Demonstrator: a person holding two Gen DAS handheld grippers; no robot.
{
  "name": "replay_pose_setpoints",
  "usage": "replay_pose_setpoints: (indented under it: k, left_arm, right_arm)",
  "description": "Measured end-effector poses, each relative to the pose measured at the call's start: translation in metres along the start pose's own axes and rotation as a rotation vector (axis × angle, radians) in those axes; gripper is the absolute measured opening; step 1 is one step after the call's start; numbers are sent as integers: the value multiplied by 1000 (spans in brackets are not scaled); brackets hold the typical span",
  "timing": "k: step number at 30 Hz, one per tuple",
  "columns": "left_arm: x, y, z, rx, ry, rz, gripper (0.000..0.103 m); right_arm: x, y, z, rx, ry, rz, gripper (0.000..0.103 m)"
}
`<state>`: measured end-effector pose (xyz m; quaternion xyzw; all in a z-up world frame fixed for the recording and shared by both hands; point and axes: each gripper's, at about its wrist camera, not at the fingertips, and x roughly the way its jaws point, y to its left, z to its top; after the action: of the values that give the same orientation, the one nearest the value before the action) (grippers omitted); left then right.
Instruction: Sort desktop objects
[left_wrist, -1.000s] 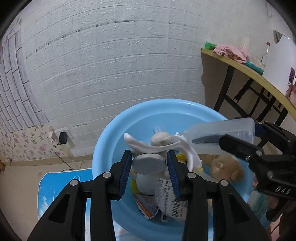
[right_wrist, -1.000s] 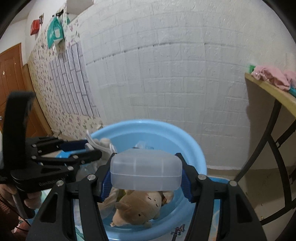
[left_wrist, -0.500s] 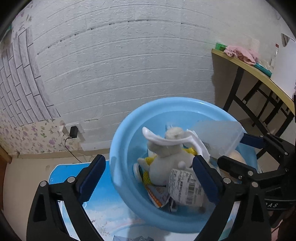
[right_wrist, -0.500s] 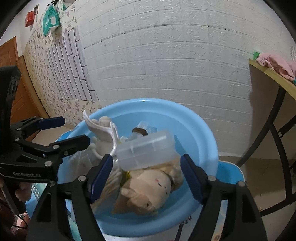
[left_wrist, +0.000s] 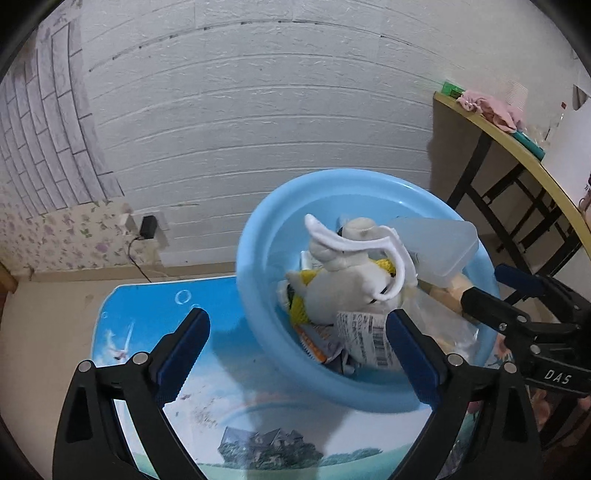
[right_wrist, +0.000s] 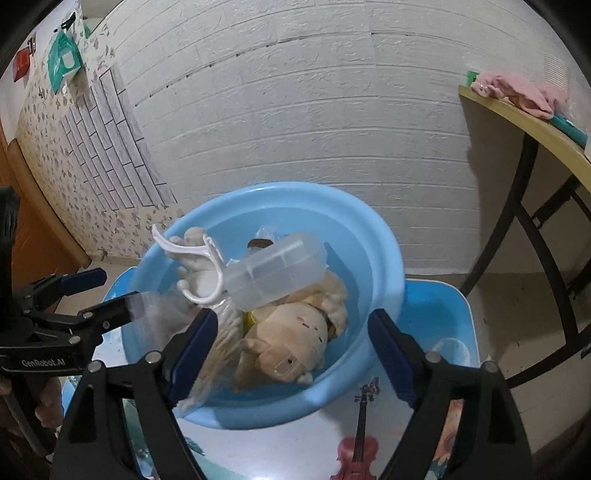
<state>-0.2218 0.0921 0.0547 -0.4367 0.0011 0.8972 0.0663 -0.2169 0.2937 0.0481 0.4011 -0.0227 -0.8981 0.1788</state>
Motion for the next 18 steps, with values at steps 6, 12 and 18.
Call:
replay_pose_setpoints:
  k: [6,12,18]
  left_arm:
    - [-21,-10,-2,81,-33,40,96]
    - [-26,-12,3,86,-31,59,100]
    - [-28,-5,2,81,-49,31,103]
  right_arm:
    - [-12,9,4,-20,-11,6,98]
    - [-15,15,10,-30,3,-2,98]
    - [-13,14,10,-12,19,-12,103]
